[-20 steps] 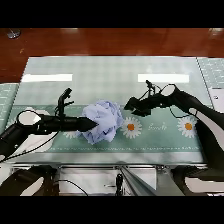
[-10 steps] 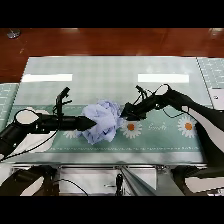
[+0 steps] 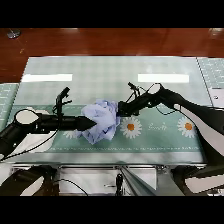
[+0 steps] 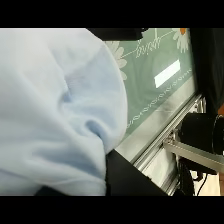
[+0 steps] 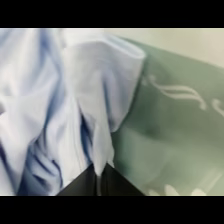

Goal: Fold the shirts.

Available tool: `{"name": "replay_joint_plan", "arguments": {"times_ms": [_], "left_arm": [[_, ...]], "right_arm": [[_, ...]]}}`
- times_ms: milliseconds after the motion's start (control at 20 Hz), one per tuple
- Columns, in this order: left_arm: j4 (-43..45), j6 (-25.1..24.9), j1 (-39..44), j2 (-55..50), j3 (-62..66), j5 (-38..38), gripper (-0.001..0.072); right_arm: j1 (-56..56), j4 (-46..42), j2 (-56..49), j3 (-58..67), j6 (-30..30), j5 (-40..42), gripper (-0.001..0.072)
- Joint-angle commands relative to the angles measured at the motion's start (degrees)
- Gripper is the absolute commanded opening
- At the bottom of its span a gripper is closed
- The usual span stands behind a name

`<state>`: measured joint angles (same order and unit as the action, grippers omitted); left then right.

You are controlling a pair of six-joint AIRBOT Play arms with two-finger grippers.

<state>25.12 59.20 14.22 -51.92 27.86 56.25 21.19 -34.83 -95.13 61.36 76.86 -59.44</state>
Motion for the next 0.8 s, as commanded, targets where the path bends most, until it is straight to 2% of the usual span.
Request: {"name": "replay_joint_plan", "arguments": {"times_ms": [0,200,350,500,650,750], "left_arm": [[-0.1,0.0,-0.9,0.2,1.2,0.5,0.0025],[-0.2,0.1,-8.1,0.2,17.6,5.9,0.0025],[-0.1,2.6,-12.9,0.2,37.6,2.7,0.0025],[1.5,7.0,-18.3,0.2,54.6,0.7,0.0024],[6.7,12.1,-22.4,0.7,64.9,4.0,0.0024],[6.8,12.5,-23.2,1.7,67.1,7.1,0.0024]], "right_arm": [[0.3,-2.1,0.9,4.6,-1.1,-3.2,0.0019],[-4.7,-11.0,9.0,18.8,4.7,-3.4,0.0018],[-9.5,-19.2,16.3,34.7,9.3,-4.3,0.0018],[-12.2,-25.5,24.3,47.8,10.2,-7.5,0.0018],[-12.2,-32.3,34.7,50.8,10.1,-9.8,0.0018],[-12.2,-35.0,40.5,50.8,10.1,-12.7,0.0018]]}}
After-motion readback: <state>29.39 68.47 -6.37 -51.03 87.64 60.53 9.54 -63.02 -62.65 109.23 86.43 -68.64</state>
